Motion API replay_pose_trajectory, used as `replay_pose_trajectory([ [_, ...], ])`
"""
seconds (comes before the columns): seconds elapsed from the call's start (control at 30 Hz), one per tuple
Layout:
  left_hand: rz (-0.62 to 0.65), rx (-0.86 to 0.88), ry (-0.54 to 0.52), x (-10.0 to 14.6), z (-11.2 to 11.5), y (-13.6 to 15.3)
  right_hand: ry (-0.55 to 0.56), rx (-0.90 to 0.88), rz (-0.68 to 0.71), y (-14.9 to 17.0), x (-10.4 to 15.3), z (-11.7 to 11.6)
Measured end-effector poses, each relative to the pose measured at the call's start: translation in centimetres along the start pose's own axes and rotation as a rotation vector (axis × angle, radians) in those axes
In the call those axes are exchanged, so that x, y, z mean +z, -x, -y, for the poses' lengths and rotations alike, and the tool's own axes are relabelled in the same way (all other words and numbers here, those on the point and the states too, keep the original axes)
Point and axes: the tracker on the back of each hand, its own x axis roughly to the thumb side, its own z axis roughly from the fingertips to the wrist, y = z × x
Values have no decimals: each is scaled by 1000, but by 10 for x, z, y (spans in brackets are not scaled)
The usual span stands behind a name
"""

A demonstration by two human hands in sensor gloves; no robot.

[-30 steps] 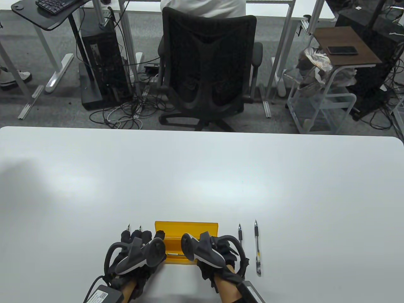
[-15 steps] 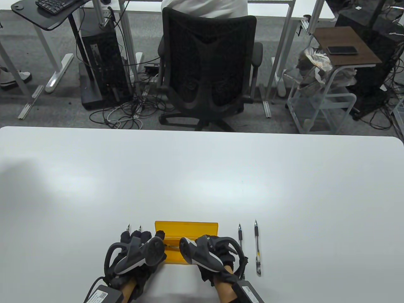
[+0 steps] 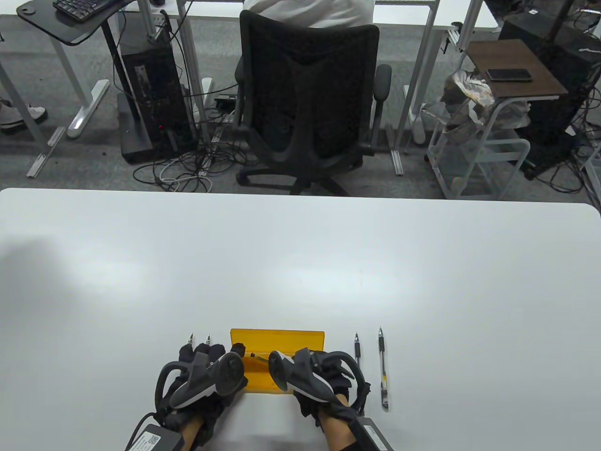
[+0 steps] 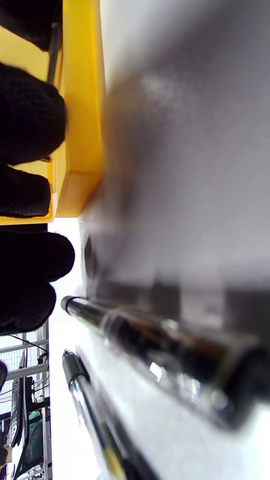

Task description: Cap pen on the opposite end

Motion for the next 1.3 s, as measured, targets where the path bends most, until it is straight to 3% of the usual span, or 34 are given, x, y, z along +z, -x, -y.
replay_pose_trajectory([
  [0.2, -1, -9, -5, 0, 0, 0, 13, -212, -22, 23, 9, 17],
  [0.43, 17, -40, -94, 5, -7, -2, 163, -513, -11, 42, 25, 40],
  [0.5, 16, 49, -168, 11, -18, 1, 185, -596, 2, 45, 28, 43],
  [0.63, 14, 514, -295, 28, -35, 15, 164, -720, 47, 44, 31, 45],
  [0.73, 81, 1046, -273, 37, -31, 25, 100, -779, 131, 33, 32, 45],
  [0.83, 128, 1351, -200, 39, -24, 28, 53, -748, 193, 18, 33, 46],
  [0.9, 151, 1393, -187, 39, -25, 27, 44, -734, 215, 12, 34, 46],
  [1.0, 92, 1346, -276, 41, -25, 30, 2, -795, 240, 8, 34, 45],
  [1.1, 125, 1346, -283, 42, -26, 30, -45, -830, 239, 10, 32, 41],
  [1.23, 113, 1371, -343, 43, -31, 33, -215, -1052, 276, 12, 28, 35],
  [1.3, 127, 1413, -336, 43, -29, 35, -212, -1099, 266, 12, 27, 34],
])
